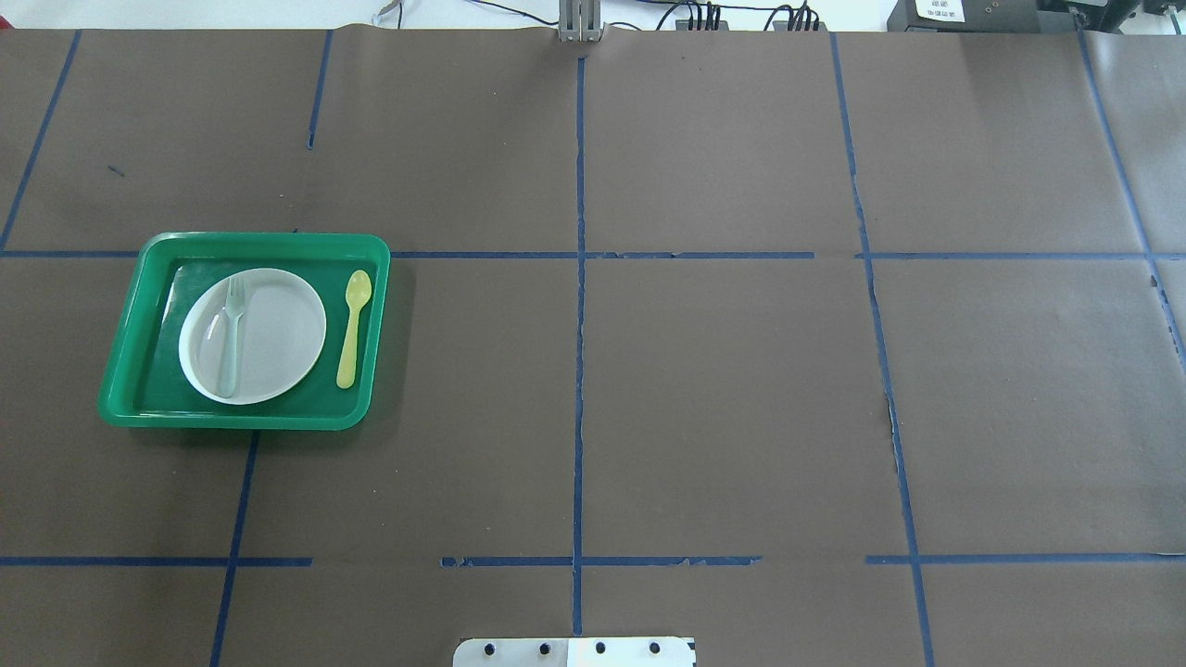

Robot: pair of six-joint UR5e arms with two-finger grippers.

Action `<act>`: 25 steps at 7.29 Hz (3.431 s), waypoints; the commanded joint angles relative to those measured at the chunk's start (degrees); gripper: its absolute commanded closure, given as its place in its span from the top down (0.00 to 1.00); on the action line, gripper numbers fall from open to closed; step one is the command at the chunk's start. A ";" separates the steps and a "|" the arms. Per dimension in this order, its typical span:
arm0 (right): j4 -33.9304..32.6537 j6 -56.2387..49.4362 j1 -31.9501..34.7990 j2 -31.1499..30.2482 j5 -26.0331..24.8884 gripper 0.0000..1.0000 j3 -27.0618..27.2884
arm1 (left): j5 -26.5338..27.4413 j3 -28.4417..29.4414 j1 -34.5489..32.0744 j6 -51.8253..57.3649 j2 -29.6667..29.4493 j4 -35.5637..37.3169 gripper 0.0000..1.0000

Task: Place fork

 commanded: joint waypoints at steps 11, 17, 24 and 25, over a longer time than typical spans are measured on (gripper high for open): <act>0.00 0.00 0.00 0.00 0.01 1.00 0.00 | 8.24 -5.72 32.46 -46.59 -8.37 -18.36 1.00; 0.00 0.00 0.00 0.00 0.01 1.00 0.00 | 16.08 1.22 47.01 -65.82 -15.41 -19.51 0.92; 0.00 0.00 0.00 0.00 0.01 1.00 0.00 | 15.38 2.29 48.16 -65.30 -15.77 -19.34 0.13; 0.00 -0.09 0.00 0.00 -0.07 1.00 0.00 | 15.38 2.38 48.08 -65.30 -15.77 -19.25 0.04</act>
